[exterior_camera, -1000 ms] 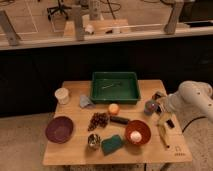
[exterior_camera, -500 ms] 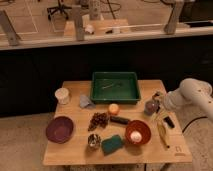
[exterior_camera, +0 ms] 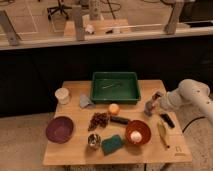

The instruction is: Place pepper in red bowl

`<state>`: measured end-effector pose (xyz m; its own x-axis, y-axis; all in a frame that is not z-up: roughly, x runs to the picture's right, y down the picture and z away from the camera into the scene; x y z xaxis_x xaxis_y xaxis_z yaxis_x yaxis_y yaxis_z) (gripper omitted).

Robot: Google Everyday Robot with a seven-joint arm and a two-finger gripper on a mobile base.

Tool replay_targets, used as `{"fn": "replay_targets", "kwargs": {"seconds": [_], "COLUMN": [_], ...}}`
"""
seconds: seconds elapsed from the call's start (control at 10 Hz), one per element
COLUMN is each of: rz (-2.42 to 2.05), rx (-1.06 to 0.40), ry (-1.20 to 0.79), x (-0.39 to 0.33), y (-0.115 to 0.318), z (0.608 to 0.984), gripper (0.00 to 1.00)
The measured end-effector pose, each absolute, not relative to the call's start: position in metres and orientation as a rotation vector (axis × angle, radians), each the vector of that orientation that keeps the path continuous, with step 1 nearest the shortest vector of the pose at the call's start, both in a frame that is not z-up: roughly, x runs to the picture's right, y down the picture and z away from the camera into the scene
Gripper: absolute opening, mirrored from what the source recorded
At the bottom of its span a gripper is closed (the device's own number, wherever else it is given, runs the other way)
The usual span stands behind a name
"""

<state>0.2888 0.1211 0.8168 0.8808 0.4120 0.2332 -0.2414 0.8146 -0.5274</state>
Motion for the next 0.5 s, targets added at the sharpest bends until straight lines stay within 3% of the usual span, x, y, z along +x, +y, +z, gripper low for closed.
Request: {"fn": "replay_targets", "kwargs": {"seconds": [0.3, 0.5], "rz": [0.380, 0.382], "rx": [-0.523, -0.524], "ry": [-0.373, -0.389], "x": [0.286, 0.281], "y": [0.119, 0.111], "z": [0.816, 0.807], "gripper": [0.01, 0.00]}}
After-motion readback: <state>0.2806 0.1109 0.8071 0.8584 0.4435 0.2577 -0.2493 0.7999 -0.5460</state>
